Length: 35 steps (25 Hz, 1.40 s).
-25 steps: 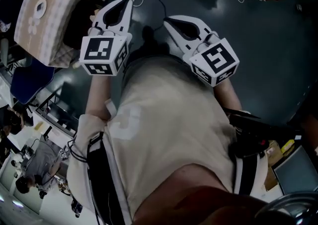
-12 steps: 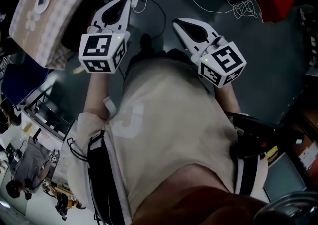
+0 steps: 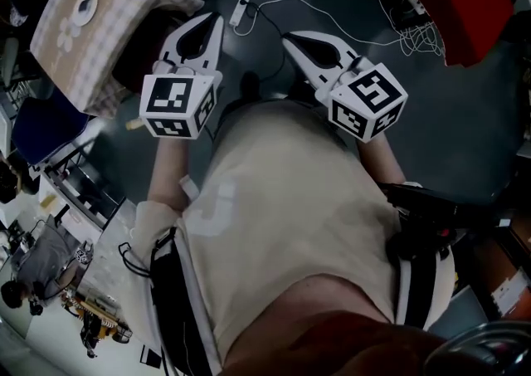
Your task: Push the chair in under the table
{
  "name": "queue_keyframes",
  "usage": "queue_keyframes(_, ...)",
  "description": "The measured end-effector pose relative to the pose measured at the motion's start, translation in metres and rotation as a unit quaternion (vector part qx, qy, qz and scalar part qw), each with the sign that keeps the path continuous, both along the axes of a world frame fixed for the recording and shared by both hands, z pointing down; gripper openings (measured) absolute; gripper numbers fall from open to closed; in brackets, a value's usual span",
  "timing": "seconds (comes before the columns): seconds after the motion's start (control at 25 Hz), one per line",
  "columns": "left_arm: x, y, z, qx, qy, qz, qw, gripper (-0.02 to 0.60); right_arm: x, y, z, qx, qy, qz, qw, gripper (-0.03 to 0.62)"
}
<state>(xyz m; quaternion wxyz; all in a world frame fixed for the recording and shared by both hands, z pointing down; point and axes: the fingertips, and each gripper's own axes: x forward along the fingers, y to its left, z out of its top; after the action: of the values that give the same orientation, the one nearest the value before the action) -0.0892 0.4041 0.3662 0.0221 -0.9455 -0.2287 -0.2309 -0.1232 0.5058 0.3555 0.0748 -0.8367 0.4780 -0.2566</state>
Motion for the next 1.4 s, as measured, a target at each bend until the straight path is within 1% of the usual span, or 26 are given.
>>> queue_keyframes(0.2, 0.025, 0.052, 0.0, 0.003, -0.007, -0.032, 0.9995, 0.009, 0.025, 0.04, 0.005, 0.016, -0.016, -0.044, 0.999, 0.012)
queue_keyframes(0.4, 0.057, 0.116, -0.008, 0.024, 0.0, -0.038, 0.999, 0.009, 0.061, 0.1, 0.007, 0.039, -0.032, -0.063, 0.997, 0.012)
queue_keyframes(0.52, 0.068, 0.136, -0.01, 0.045, 0.002, -0.054, 0.9976, 0.009, 0.077, 0.125, 0.011, 0.06, -0.057, -0.071, 0.994, 0.012)
queue_keyframes(0.72, 0.079, 0.165, -0.008, 0.067, -0.013, -0.066, 0.9955, 0.009, 0.09, 0.155, 0.021, 0.081, -0.087, -0.076, 0.99, 0.012)
queue_keyframes(0.84, 0.081, 0.167, -0.007, 0.089, -0.018, -0.079, 0.9928, 0.009, 0.098, 0.16, 0.026, 0.098, -0.1, -0.088, 0.986, 0.012)
queue_keyframes(1.04, 0.077, 0.156, -0.012, 0.101, -0.019, -0.115, 0.9881, 0.009, 0.103, 0.155, 0.027, 0.109, -0.113, -0.117, 0.981, 0.012)
queue_keyframes(1.16, 0.077, 0.147, -0.011, 0.1, -0.023, -0.131, 0.986, 0.009, 0.108, 0.147, 0.023, 0.107, -0.11, -0.13, 0.98, 0.012)
queue_keyframes(1.28, 0.083, 0.14, -0.011, 0.093, -0.017, -0.143, 0.9853, 0.009, 0.112, 0.142, 0.022, 0.101, -0.107, -0.138, 0.98, 0.012)
queue_keyframes(1.4, 0.09, 0.14, -0.01, 0.086, -0.014, -0.14, 0.9864, 0.009, 0.118, 0.144, 0.023, 0.091, -0.104, -0.133, 0.981, 0.012)
